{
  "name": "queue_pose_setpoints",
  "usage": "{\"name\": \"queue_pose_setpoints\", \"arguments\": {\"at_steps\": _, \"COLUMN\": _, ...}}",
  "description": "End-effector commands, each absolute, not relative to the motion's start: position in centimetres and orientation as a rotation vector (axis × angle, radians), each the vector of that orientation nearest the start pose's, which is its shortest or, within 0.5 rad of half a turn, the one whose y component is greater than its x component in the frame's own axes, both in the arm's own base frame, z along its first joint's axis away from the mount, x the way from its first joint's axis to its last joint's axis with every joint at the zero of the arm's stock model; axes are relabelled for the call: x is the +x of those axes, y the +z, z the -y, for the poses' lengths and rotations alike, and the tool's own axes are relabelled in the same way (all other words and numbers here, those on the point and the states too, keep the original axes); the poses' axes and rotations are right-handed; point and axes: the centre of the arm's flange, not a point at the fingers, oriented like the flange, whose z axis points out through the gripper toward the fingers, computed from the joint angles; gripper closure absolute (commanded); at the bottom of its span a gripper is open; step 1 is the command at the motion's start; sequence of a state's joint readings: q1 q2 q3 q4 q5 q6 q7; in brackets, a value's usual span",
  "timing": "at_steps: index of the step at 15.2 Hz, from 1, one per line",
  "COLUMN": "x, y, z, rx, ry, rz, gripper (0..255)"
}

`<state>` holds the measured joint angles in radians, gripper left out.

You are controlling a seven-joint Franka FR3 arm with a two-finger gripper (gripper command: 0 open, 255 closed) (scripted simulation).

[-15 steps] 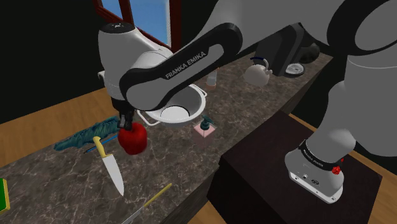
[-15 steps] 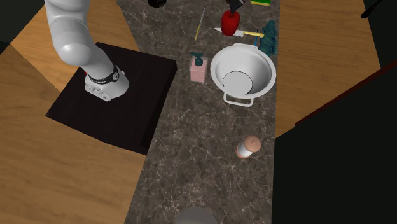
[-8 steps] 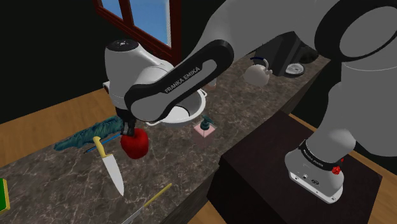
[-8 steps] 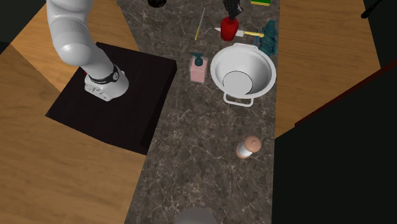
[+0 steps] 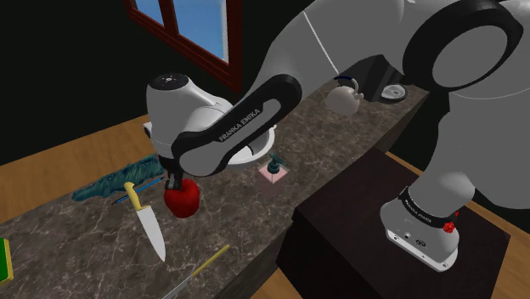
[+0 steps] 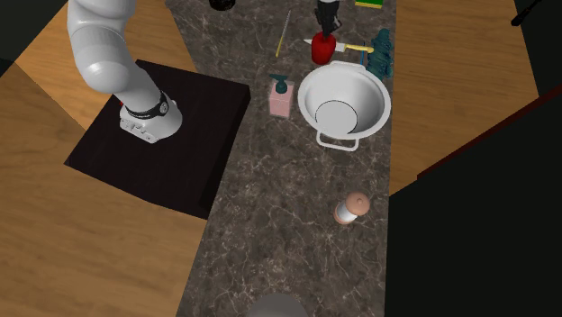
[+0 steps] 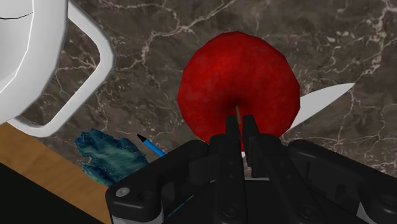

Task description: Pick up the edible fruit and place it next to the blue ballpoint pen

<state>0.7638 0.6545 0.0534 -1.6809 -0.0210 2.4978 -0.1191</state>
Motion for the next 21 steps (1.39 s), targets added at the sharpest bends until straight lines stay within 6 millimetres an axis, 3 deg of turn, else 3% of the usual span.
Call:
{"name": "queue_pose_setpoints", "arguments": {"at_steps": 1, "x": 47.9, "y": 23.4, "z": -50.5, "rx": -2.730, "ry": -0.228, "rz": 1.384, "gripper": 255}}
{"name": "queue_pose_setpoints", "arguments": {"at_steps": 6, "x": 47.9, "y": 23.4, "z": -50.5, "rx": -2.730, "ry": -0.228, "rz": 1.384, "gripper": 255}}
{"name": "queue_pose_setpoints", "arguments": {"at_steps": 7, "x": 47.9, "y": 23.4, "z": -50.5, "rx": -2.730, "ry": -0.228, "rz": 1.384, "gripper": 0}}
{"name": "queue_pose_setpoints", "arguments": {"at_steps": 12, "x": 47.9, "y": 23.4, "z": -50.5, "rx": -2.730, "ry": -0.228, "rz": 1.384, "gripper": 0}}
{"name": "queue_pose_setpoints", "arguments": {"at_steps": 16, "x": 47.4, "y": 28.3, "z": -49.8, "rx": -2.730, "ry": -0.228, "rz": 1.384, "gripper": 0}}
{"name": "queue_pose_setpoints", "arguments": {"at_steps": 21, "x": 47.4, "y": 28.3, "z": -49.8, "rx": -2.730, "ry": -0.228, "rz": 1.384, "gripper": 0}}
